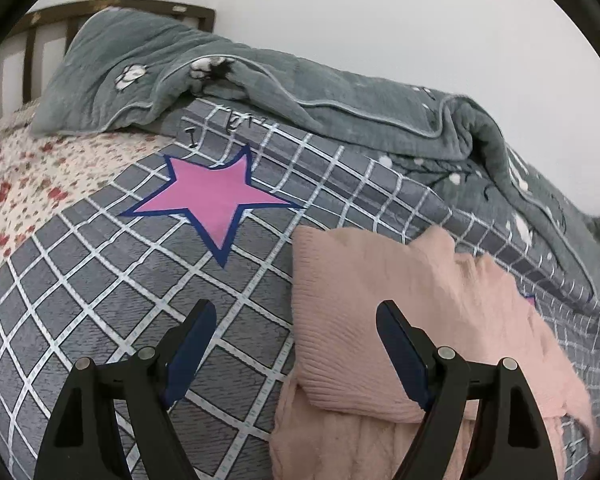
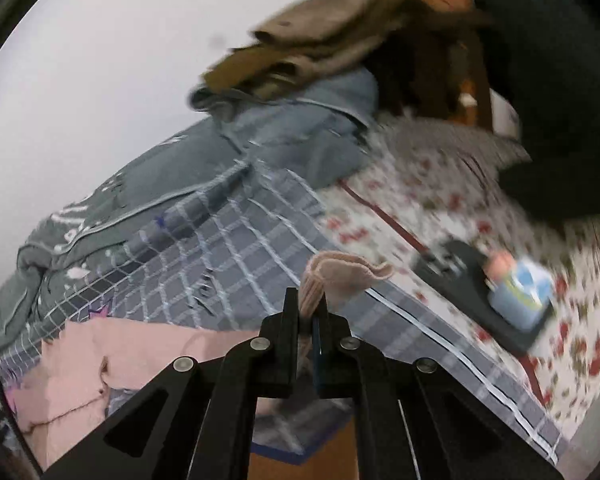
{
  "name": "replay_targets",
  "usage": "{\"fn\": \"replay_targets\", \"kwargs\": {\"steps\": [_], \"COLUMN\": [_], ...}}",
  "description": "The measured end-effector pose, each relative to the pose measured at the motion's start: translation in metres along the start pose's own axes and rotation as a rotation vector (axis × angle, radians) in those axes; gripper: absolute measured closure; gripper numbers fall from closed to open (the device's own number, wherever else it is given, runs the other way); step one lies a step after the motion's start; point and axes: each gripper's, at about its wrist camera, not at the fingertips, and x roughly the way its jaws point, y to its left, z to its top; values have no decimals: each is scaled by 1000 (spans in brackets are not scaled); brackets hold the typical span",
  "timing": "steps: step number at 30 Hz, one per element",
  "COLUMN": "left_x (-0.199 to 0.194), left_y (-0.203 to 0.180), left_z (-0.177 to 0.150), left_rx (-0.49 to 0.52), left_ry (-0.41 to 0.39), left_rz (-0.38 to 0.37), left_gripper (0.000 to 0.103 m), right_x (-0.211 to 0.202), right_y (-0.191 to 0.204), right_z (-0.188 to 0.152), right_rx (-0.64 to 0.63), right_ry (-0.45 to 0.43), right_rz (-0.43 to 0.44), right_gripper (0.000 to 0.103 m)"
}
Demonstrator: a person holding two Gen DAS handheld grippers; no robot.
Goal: Fold small clothes
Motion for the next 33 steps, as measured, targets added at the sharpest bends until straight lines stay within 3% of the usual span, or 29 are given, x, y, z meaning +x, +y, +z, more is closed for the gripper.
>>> {"fn": "replay_targets", "kwargs": {"steps": [5,11,16,23,29,33], "left_x": [-1,-7,-15,-26,-36,-37], "left_y": [16,48,96,156,158,149], "left_z": [6,17,26,31,28,27], "left_rx": [-55,-49,-56,-181,-135,-92], "left_ry": [33,21,10,15,-20,-23], "left_rz": [-35,-14,12,-1,58,63], "left_gripper": [22,22,22,22,22,22], "right_x": [3,1,4,-1,7,8], "right_y": [91,213,317,451,502,509], "right_z": [15,0,-44,-130,-208,-229], "right_rx": [-174,-341,-459,-646,-781,-819], "right_ry": [-50,-85,-49,51,188,242], "right_rz": [50,181,315,486,557,589], "right_gripper": [98,98,98,98,98,93]}}
